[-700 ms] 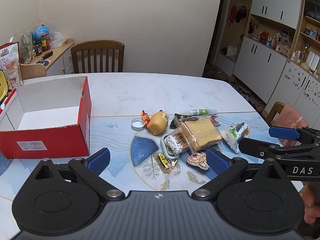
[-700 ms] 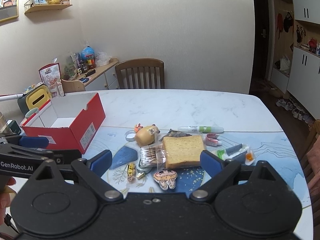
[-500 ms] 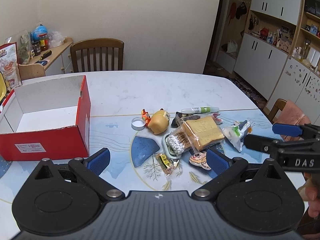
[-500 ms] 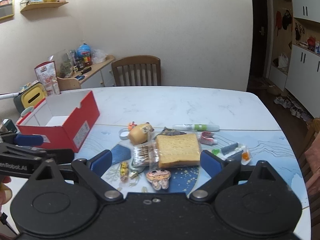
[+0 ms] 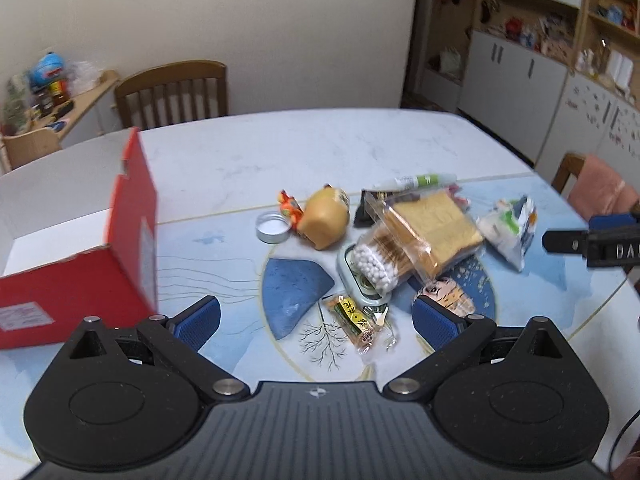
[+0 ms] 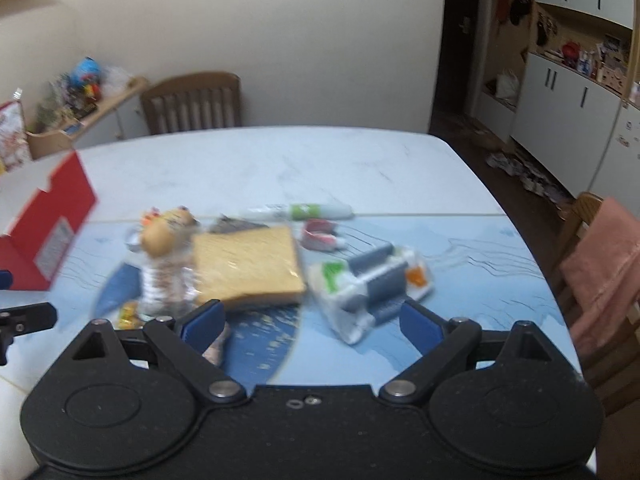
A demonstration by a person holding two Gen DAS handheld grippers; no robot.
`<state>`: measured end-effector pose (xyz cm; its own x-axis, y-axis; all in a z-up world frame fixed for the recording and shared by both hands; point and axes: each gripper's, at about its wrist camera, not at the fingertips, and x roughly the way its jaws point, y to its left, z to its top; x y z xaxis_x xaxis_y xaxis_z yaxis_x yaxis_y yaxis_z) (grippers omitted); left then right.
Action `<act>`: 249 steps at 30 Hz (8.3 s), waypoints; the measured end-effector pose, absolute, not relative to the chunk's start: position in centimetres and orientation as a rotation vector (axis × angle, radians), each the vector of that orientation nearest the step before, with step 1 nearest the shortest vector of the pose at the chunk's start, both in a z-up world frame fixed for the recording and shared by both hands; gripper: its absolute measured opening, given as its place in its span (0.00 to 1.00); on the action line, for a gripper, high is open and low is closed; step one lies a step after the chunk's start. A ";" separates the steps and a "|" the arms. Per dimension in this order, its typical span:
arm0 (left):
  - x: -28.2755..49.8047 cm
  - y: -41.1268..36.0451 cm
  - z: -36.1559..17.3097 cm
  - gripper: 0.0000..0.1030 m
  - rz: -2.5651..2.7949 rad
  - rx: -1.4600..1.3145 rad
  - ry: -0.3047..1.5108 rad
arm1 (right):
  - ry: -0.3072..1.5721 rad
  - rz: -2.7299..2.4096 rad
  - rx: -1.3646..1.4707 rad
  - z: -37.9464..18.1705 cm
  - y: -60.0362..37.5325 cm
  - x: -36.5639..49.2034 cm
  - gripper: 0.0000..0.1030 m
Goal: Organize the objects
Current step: 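Grasp the plastic bag of toothbrushes with the right gripper while the left grasps the yellow snack stick, then carry the toothbrush bag and yellow snack stick with both grippers over the cardboard box, then open both grippers to drop the toothbrush bag and snack stick into the box, then move both grippers back over the table toward the cotton-swab pack and cushion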
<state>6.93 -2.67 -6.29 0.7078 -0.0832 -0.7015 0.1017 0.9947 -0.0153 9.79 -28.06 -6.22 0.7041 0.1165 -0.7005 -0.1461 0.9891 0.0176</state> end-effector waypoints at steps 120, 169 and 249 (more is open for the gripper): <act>8.4 26.7 0.0 0.16 -0.036 -0.007 0.788 | 0.848 0.649 -0.210 1.9 6.4 14.2 0.26; 20.9 31.2 -10.0 0.16 -0.088 0.026 1.327 | 1.203 0.589 -0.393 -10.0 18.0 21.2 0.37; 10.9 -0.7 -1.3 0.90 -0.216 0.059 0.885 | 0.821 0.424 -0.085 -1.5 -23.6 10.2 0.95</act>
<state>10.89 -0.71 -1.35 0.6128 -0.1633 -0.7732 0.2119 0.9765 -0.0383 10.17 -23.60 -1.53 0.6029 0.3334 -0.7248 -0.3982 0.9130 0.0887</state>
